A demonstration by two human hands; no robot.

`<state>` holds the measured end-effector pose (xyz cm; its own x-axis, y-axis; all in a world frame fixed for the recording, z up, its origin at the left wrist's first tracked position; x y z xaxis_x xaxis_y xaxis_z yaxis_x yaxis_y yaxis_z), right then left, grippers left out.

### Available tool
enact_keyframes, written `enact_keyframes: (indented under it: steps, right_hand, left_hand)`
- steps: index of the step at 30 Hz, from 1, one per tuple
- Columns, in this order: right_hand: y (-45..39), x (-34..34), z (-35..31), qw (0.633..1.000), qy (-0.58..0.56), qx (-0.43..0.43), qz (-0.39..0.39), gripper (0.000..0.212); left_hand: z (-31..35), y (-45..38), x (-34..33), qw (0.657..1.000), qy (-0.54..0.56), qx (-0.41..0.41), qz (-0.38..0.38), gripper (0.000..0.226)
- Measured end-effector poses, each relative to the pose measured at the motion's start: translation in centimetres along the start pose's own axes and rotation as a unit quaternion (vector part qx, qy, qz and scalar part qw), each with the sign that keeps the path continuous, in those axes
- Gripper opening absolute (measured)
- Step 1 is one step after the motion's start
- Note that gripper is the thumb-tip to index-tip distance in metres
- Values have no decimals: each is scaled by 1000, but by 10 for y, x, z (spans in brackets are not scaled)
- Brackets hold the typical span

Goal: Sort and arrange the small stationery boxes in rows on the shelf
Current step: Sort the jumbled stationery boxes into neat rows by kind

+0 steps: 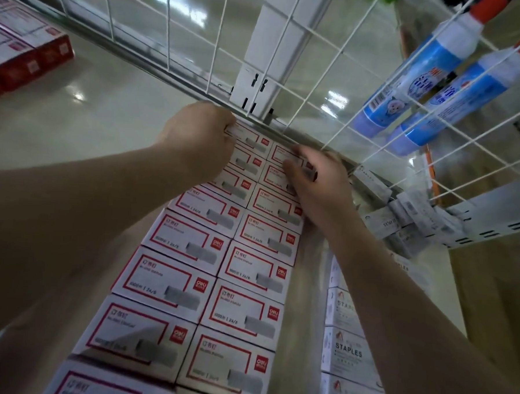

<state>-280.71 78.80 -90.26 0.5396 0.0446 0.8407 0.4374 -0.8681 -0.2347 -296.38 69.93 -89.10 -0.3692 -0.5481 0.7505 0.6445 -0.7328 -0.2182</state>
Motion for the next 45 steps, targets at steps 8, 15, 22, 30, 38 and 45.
enact_keyframes:
  steps: [8,15,22,30,38,45]
  right_hand:
    - [1,4,-1,1000,5,-6,1,42]
    - [3,4,-3,1000,-1,-4,7,41]
    - [5,7,-8,1000,-18,-3,4,43]
    - [15,27,-3,997,-11,-34,66,44]
    - [49,56,19,997,-6,-59,58,34]
    - [74,92,40,994,8,-70,87,16]
  left_hand:
    - [1,1,1,1000,16,12,-19,26]
    - [2,2,2,1000,0,22,-14,25]
    - [3,6,1,1000,-9,14,-12,26]
    - [19,26,13,1000,-9,-18,8,38]
    - [46,66,9,996,-26,-67,-48,37]
    - [81,97,-4,980,-54,-134,-139,38]
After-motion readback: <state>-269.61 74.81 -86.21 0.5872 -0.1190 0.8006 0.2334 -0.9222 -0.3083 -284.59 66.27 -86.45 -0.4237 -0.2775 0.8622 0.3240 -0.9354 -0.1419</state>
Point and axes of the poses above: each hand's wrist, its own y-axis away from the middle knuckle, its own x-axis out of the back of the hand, z = x × y, the point moved 5 cm from there along -y, towards the middle knuckle, and after that the axes turned 13 degrees about z, right-handed, at the moved point
